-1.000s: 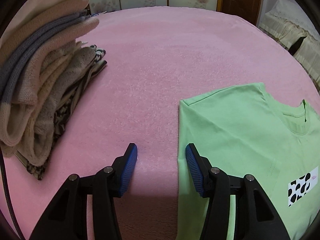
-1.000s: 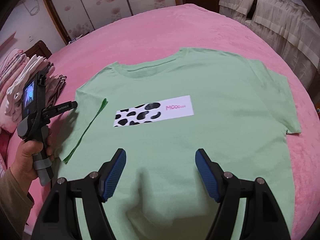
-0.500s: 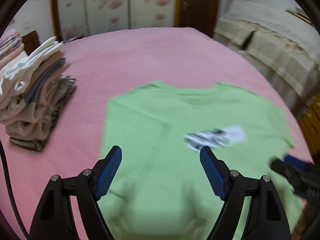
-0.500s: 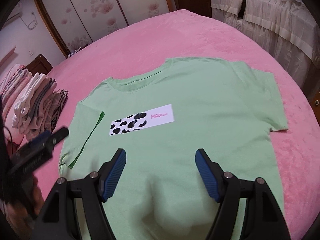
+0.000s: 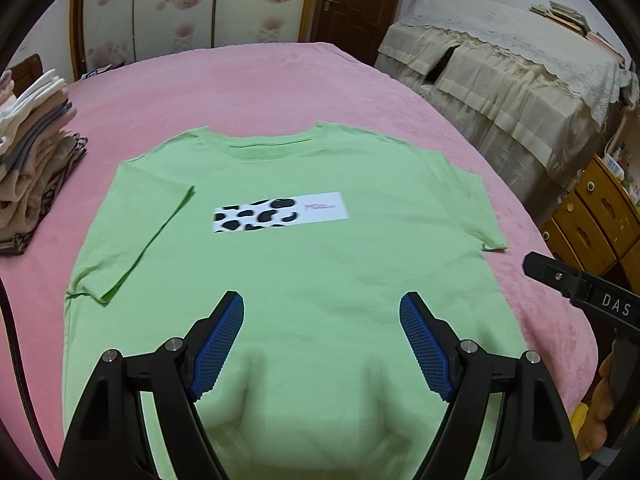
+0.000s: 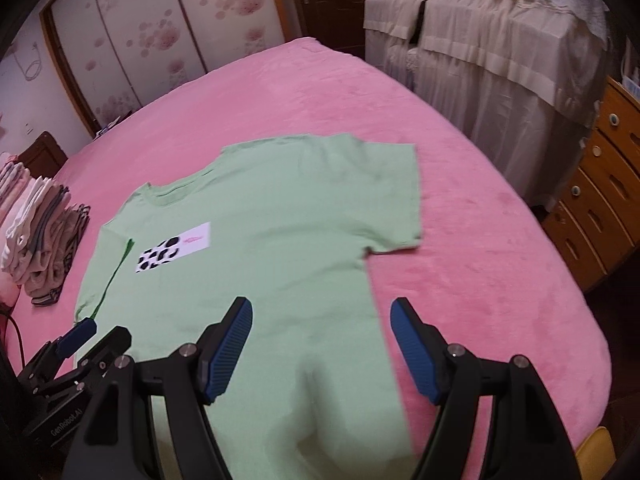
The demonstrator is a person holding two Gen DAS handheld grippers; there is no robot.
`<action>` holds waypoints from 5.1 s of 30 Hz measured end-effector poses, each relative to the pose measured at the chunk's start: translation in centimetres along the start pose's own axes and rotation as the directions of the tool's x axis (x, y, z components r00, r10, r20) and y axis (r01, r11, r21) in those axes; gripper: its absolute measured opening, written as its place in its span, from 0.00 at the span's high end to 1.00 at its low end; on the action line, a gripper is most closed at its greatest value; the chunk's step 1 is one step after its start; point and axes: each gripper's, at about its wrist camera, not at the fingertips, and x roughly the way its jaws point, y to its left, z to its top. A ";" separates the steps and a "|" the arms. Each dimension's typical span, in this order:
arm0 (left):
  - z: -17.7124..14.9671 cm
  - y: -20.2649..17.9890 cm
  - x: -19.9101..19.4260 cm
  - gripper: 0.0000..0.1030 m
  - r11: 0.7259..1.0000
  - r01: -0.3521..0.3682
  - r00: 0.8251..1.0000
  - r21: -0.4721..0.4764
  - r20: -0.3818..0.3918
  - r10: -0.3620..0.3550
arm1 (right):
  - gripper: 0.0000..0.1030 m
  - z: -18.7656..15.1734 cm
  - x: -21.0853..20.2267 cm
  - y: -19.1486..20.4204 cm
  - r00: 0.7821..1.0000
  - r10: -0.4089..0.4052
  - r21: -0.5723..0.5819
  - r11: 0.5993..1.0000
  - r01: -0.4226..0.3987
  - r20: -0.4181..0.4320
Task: Fold small clothes
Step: 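Move the right gripper to the shirt's other sleeve side, then grasp the other sleeve side with the right gripper and fold it inward, then release the folded side and lift the right gripper away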
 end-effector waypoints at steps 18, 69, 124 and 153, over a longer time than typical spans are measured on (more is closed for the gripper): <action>3.1 -0.6 -2.1 0.23 0.992 -0.127 0.992 -0.018 -0.017 0.126 | 0.30 6.3 -1.5 -5.2 0.995 -0.074 -0.030 0.997 0.076 0.073; 0.9 8.2 -3.3 0.16 0.963 -0.231 0.973 -0.139 -0.031 0.229 | 0.92 11.0 12.5 9.3 0.977 0.124 -0.259 0.952 -0.166 -0.171; -1.8 10.1 0.8 0.16 0.964 -0.232 0.968 -0.133 -0.126 0.215 | 0.71 16.1 20.8 1.0 0.984 0.034 -0.013 0.999 -0.037 -0.176; 0.3 9.6 -11.3 0.09 0.957 -0.218 0.971 -0.193 0.060 0.233 | 0.71 6.8 -1.3 5.8 0.986 0.169 -0.089 0.982 -0.170 -0.016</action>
